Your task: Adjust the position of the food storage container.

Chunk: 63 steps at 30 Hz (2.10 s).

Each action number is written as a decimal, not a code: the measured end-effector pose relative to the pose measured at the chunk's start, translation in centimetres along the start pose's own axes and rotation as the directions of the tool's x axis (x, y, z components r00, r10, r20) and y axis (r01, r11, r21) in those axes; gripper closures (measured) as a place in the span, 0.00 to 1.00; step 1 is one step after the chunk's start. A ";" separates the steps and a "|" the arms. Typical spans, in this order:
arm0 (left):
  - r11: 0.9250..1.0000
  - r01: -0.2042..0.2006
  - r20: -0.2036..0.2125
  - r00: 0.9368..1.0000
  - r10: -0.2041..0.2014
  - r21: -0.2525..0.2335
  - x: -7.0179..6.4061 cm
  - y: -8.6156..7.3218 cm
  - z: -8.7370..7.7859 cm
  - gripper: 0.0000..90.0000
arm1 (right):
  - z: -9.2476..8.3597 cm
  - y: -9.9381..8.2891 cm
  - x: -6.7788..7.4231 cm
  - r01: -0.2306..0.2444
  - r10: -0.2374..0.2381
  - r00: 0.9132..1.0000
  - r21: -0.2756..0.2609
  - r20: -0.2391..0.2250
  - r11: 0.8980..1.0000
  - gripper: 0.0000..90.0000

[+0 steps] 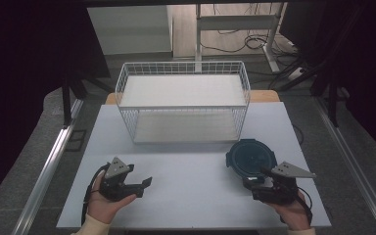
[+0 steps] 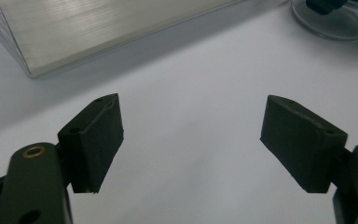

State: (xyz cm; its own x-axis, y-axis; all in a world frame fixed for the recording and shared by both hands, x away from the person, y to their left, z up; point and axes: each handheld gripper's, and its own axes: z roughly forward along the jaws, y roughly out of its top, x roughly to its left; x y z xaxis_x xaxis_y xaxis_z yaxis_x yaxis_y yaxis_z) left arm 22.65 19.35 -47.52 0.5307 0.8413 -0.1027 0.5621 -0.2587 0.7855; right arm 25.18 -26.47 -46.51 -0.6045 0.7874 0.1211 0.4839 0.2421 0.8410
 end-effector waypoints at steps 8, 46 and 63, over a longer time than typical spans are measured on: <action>1.000 0.000 -0.039 0.999 -0.001 -0.027 0.0 0.0 -0.5 0.23 | -0.3 0.2 0.1 0.028 -0.028 1.000 -0.011 -0.007 1.000 0.23; 0.999 -0.013 -0.041 0.999 0.011 -0.034 0.3 -0.3 0.0 0.25 | -0.8 2.9 -2.1 0.004 -0.005 1.000 0.019 0.019 1.000 0.43; 1.000 -0.009 -0.039 0.999 0.009 -0.009 0.4 -0.5 0.7 0.25 | -0.9 4.1 -6.6 -0.055 0.051 0.995 0.039 0.090 0.998 0.67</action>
State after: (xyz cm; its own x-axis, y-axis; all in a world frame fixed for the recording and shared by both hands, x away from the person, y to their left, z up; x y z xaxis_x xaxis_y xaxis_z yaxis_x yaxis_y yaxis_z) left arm 22.99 19.55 -48.39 0.5109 0.8566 -0.0721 0.5518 -0.2624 0.7916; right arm 30.65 -31.18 -43.39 -0.5192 0.8467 0.1163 0.5409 0.2203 0.8117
